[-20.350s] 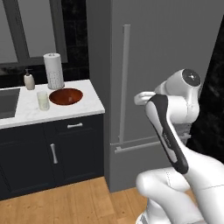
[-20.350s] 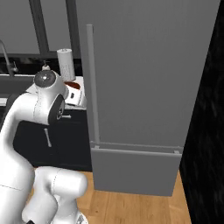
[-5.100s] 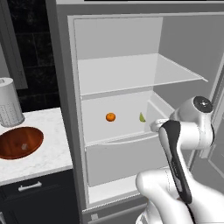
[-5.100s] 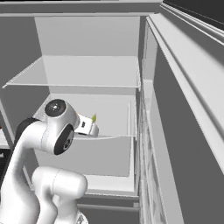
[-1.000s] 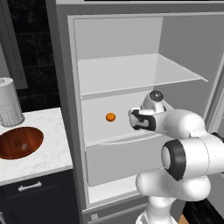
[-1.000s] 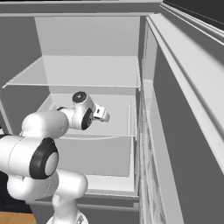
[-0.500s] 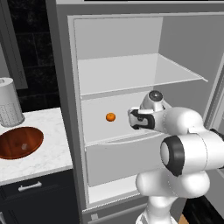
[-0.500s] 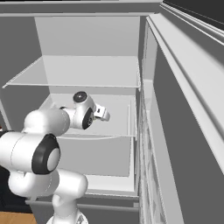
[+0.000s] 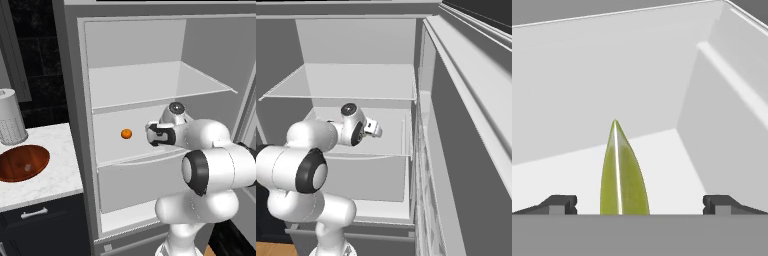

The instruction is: Grab a lemon wedge from the fridge and one ice cube from the ice bowl, and put them in the glass of lemonade.

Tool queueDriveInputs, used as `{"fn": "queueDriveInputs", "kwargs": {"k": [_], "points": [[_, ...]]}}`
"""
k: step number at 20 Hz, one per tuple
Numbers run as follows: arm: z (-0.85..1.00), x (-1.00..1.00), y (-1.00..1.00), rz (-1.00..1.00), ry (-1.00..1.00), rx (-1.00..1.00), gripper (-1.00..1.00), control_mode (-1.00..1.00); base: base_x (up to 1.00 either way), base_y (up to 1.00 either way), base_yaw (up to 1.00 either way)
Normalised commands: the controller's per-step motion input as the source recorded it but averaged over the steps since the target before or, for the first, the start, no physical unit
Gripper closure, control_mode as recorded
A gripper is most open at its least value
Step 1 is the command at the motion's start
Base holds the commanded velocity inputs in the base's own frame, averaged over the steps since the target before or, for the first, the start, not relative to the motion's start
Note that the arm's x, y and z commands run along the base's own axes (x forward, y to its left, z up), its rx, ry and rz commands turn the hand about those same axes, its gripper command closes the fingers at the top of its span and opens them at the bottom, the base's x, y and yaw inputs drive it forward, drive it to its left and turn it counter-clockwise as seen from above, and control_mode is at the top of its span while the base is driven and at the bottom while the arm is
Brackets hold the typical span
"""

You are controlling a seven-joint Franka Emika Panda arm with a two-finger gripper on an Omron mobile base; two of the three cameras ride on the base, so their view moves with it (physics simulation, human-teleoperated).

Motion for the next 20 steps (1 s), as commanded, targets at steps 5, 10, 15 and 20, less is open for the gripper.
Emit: {"fn": "queueDriveInputs", "kwargs": {"k": [5, 10, 15, 20], "points": [[0.00, 0.36, 0.00, 0.00, 0.08, 0.00, -1.00, -1.00, 0.00, 0.00, 0.00], [-0.15, 0.22, 0.01, 0.00, 0.08, 0.00, -1.00, -1.00, 0.00, 0.00, 0.00], [-0.48, 0.00, 0.11, 0.00, 0.04, 0.00, -1.00, -1.00, 0.00, 0.00, 0.00], [-0.61, 0.00, 0.15, 0.00, 0.00, -0.03, 1.00, -1.00, 0.00, 0.00, 0.00]]}}
